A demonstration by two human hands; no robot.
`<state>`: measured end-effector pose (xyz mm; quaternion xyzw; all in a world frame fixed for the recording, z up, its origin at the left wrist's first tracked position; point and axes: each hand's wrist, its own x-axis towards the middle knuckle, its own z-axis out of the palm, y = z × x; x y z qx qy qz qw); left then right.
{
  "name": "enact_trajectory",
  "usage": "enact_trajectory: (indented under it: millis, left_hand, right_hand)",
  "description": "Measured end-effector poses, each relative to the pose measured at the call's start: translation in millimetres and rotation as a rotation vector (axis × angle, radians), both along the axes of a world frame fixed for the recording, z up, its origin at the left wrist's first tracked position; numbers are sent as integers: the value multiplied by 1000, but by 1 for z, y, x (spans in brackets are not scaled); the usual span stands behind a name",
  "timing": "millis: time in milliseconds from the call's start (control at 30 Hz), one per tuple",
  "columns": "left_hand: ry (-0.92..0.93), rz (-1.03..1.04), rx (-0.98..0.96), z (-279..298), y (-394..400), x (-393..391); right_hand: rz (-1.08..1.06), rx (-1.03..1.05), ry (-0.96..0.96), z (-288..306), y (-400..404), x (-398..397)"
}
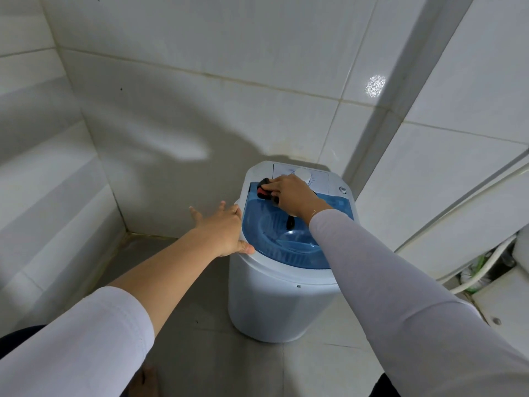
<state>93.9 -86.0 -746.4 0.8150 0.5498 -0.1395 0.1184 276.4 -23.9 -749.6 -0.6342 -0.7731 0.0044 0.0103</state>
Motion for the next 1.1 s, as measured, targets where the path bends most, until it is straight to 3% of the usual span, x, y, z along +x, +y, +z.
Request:
enact_trajectory:
  millis: [1100]
  left_hand:
    - [73,33,40,-2,1,5]
  right_hand:
    - [-264,57,77,0,-57,117]
